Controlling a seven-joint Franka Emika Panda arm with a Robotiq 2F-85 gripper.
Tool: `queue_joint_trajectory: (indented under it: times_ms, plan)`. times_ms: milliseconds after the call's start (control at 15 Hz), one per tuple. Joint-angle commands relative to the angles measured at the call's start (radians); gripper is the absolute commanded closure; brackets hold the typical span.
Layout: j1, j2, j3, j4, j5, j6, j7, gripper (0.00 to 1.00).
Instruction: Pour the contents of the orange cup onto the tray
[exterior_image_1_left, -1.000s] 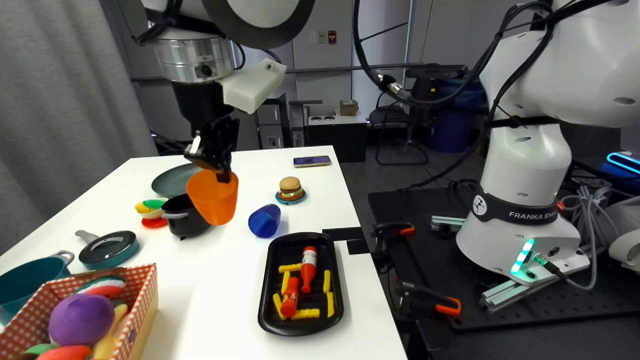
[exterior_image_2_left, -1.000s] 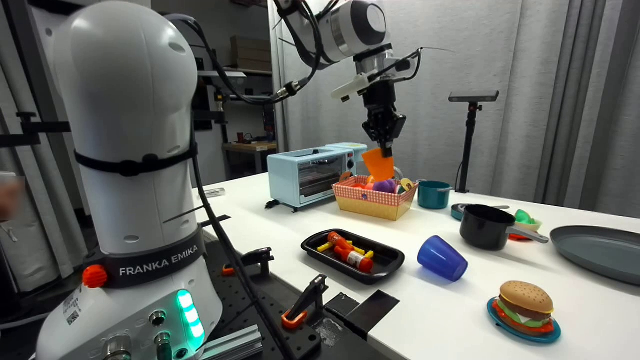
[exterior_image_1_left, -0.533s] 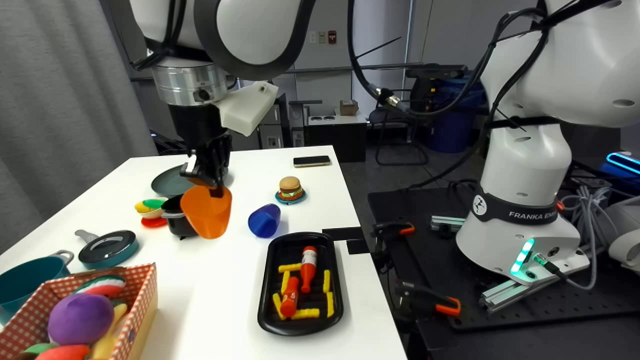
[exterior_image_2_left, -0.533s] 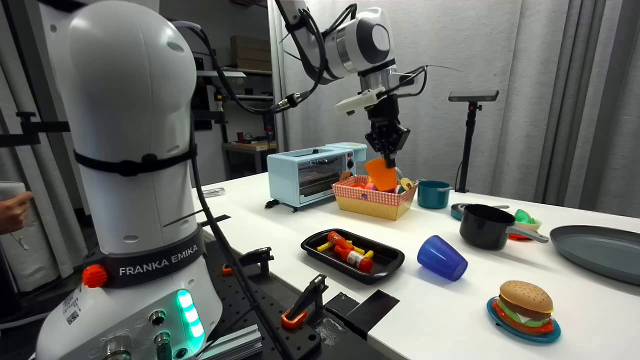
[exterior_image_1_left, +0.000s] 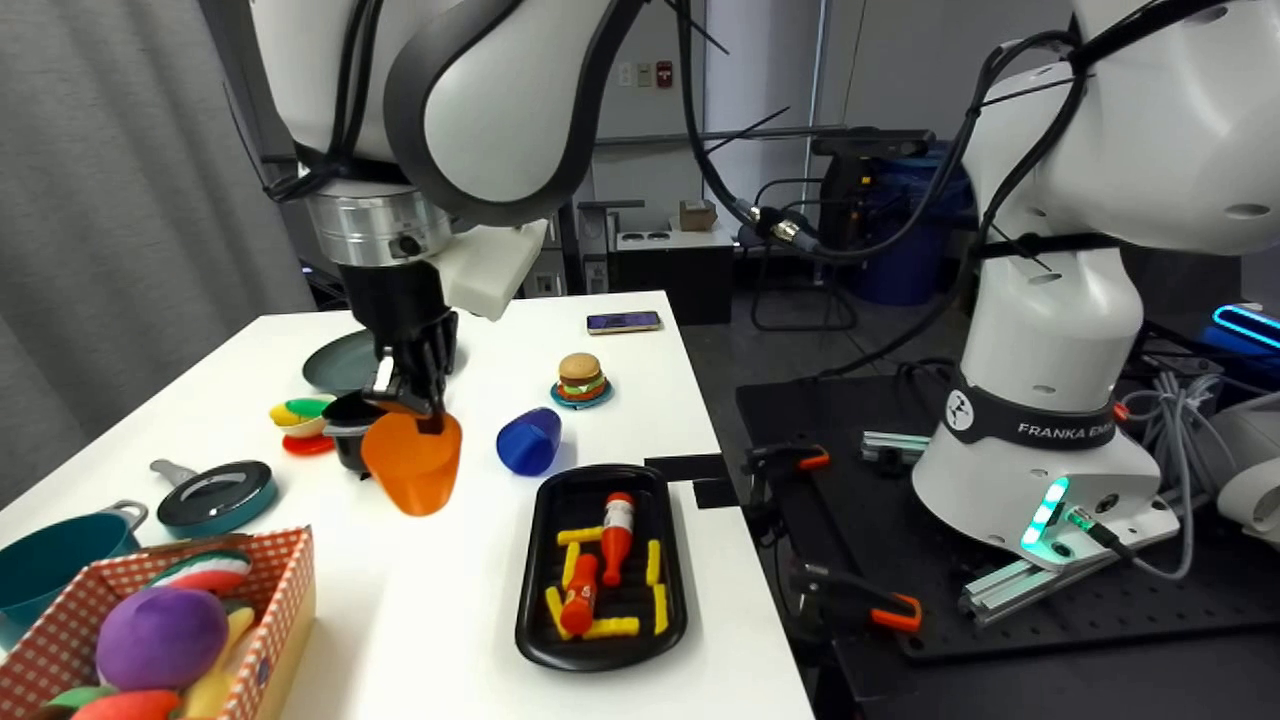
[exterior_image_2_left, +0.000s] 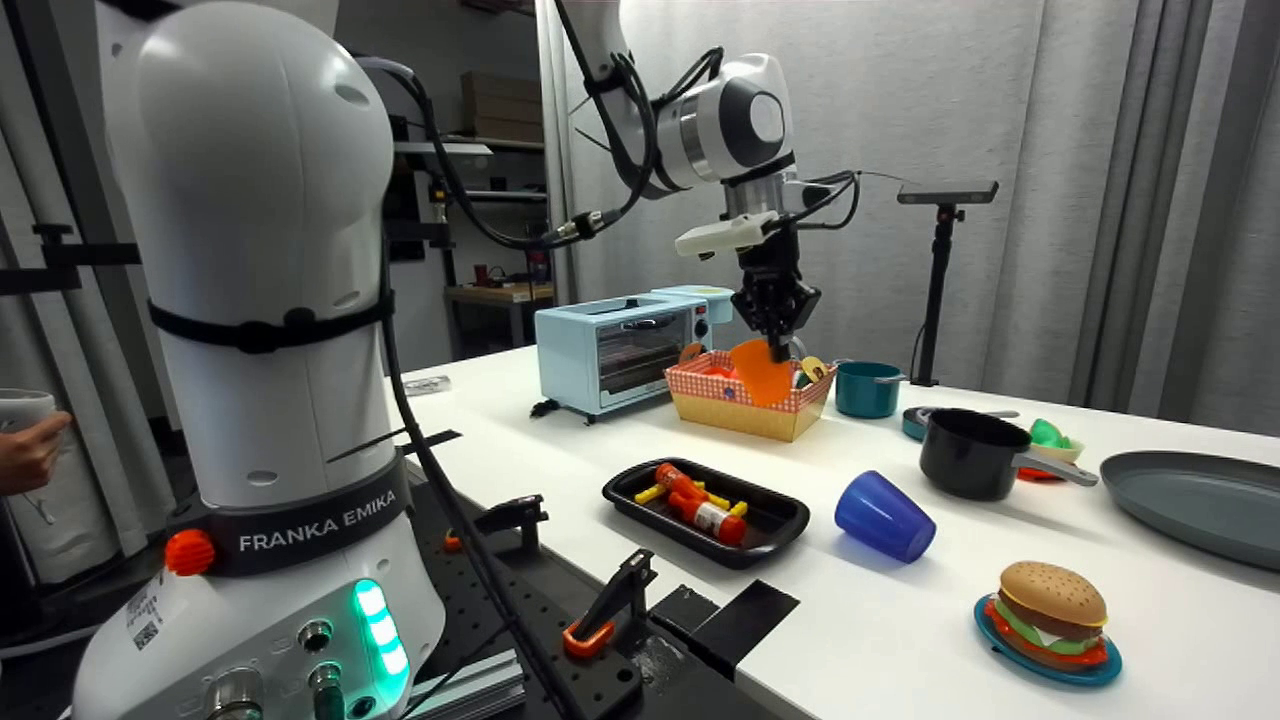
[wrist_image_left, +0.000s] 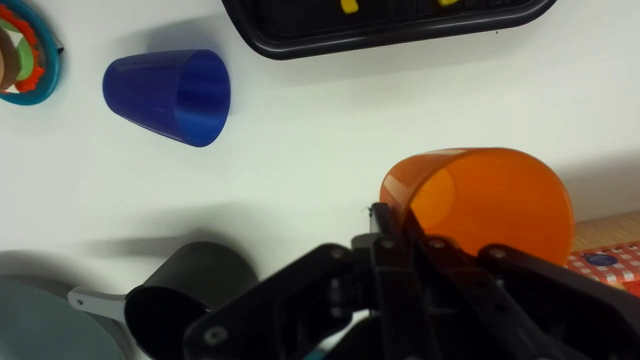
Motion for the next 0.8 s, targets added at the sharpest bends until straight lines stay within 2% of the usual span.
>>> queue_joint_trajectory:
  times_ms: [0,400,733]
  plan:
    - [-0.004,0.052,-0.001,0.020,0.070,0.036,-0.062,0.99]
    - [-0.006,0.103,-0.002,0.030,0.122,0.063,-0.105,0.99]
    - [-0.011,0.152,-0.010,0.048,0.124,0.095,-0.123,0.99]
